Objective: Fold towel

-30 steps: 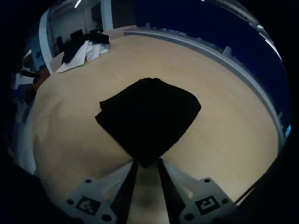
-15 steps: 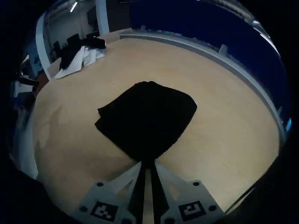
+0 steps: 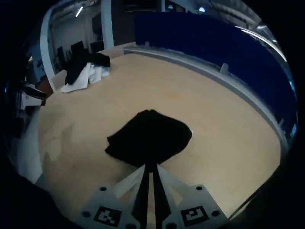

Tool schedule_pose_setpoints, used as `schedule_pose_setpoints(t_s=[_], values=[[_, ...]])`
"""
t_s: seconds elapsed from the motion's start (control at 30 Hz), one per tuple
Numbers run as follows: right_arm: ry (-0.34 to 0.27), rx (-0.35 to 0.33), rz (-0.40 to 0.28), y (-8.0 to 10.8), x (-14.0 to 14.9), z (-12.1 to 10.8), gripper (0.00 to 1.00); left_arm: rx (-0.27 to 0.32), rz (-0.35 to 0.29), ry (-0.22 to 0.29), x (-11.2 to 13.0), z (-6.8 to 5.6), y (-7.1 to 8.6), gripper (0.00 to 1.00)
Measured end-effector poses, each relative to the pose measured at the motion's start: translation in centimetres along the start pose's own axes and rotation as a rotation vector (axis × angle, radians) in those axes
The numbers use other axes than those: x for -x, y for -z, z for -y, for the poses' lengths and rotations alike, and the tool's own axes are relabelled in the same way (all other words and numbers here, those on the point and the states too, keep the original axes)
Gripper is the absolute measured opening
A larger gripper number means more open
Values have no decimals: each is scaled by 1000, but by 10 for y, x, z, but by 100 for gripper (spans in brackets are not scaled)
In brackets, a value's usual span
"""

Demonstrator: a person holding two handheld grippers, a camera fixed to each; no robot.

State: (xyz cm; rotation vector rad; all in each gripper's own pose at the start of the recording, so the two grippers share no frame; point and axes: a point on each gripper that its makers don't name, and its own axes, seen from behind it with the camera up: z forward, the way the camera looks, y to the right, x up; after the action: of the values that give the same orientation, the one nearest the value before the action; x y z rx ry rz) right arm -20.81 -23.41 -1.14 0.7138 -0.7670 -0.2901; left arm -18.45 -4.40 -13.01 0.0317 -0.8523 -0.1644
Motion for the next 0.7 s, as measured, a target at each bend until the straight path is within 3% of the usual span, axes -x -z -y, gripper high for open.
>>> schedule_pose_setpoints(t_s=[0.37,0.7], values=[[35,33,-142,55,-78,-13,6,33,-52,-25,-26,-21,9,96],[29,54,-134,62,-67,-23,6,42,-62,-29,-25,-29,15,96]])
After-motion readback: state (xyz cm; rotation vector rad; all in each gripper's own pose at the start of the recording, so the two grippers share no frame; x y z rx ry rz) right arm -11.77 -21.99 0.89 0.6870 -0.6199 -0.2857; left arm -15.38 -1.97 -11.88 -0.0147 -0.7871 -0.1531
